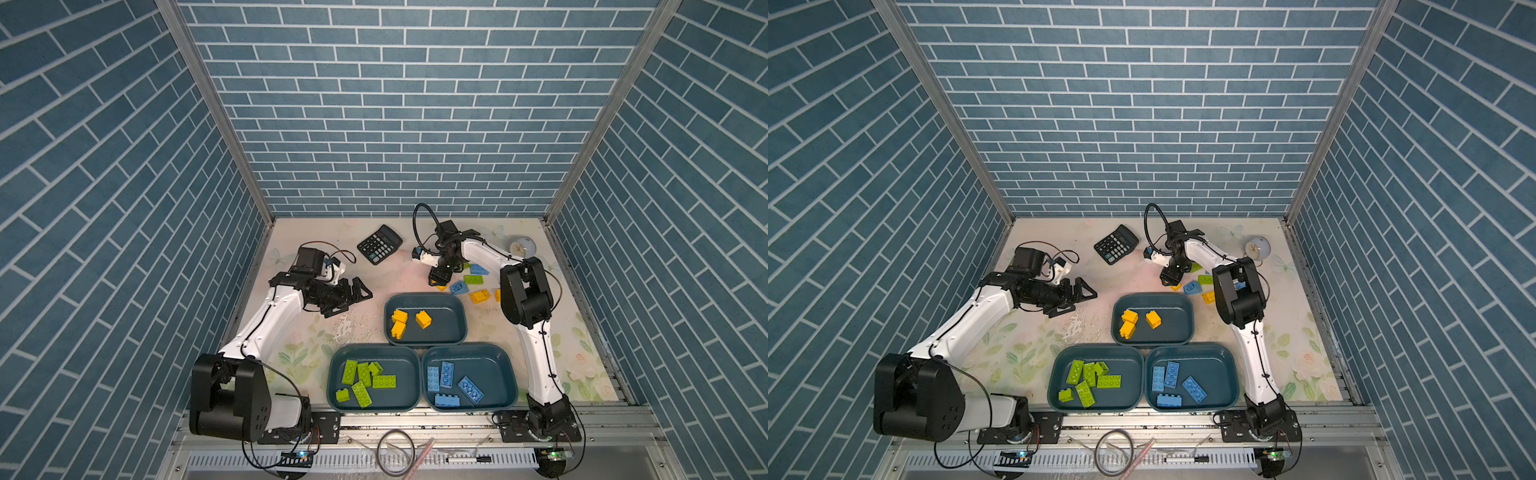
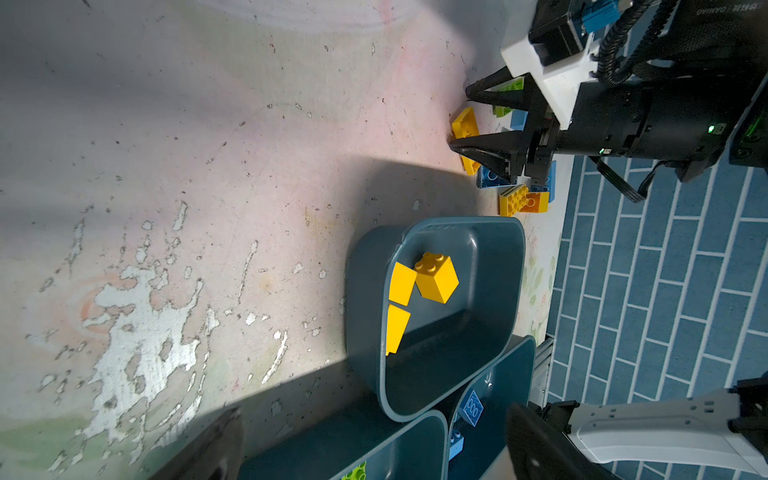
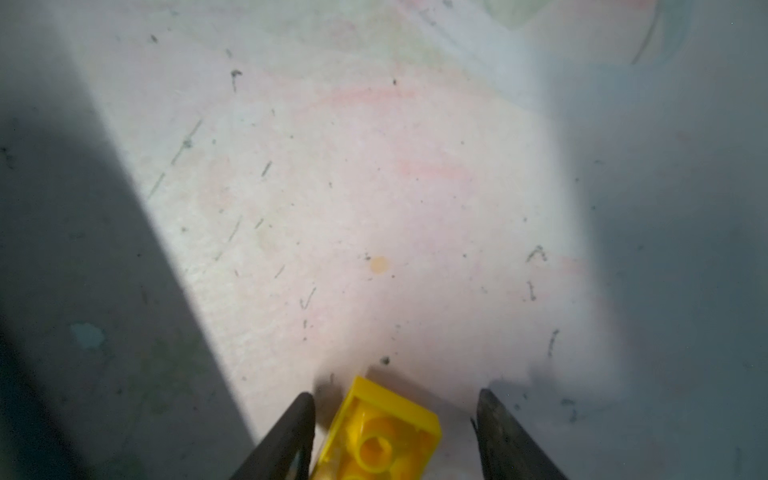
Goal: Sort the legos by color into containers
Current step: 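Grasp the yellow 2x4 brick with the right gripper and lift it, then carry the yellow brick into the farther teal bin and release it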
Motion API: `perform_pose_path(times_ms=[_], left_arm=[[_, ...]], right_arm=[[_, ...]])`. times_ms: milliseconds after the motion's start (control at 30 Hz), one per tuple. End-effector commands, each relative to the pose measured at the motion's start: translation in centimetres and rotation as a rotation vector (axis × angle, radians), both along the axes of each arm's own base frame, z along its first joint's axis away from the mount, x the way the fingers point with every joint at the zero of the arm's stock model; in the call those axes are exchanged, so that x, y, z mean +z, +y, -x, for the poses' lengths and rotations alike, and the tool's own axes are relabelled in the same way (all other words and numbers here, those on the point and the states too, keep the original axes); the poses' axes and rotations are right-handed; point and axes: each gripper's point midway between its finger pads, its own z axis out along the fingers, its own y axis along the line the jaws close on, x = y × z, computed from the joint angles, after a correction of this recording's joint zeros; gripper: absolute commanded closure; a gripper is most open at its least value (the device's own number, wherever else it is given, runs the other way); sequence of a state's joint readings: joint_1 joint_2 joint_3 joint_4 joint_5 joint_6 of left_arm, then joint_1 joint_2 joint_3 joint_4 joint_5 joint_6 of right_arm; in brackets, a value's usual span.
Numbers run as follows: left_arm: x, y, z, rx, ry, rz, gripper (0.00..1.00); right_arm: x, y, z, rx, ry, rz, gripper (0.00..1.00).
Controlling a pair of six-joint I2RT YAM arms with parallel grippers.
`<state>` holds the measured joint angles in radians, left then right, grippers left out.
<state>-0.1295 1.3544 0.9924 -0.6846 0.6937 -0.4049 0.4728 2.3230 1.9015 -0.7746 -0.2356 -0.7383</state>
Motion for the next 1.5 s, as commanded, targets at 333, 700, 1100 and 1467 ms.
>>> perform_pose_path(times_ms=[333,700,1100,1467], left_arm=[[-0.5,0.4,-0.5,-0.005,0.016,-0.013,0.0],[0.1,0.3,-0.9,-0.012,0.012,-0.014,0.0],[0.7,0.2,-1.3,-0.036,0.001,-0.015,0.0],[2.1,-0.2,-1.5,-0.036,-0.041,0.017,0.0]], right_arm=[[0.7,-1.7,1.3,-0.139,0.1,0.009,0.35],[0.0,-3.1,2.5,-0.247,0.144,0.048,0.45],[0.5,-3.1,3.4,-0.33,0.206,-0.013,0.75],[10.3,-0.9,4.1,-0.229,0.062,-0.225,0.77]])
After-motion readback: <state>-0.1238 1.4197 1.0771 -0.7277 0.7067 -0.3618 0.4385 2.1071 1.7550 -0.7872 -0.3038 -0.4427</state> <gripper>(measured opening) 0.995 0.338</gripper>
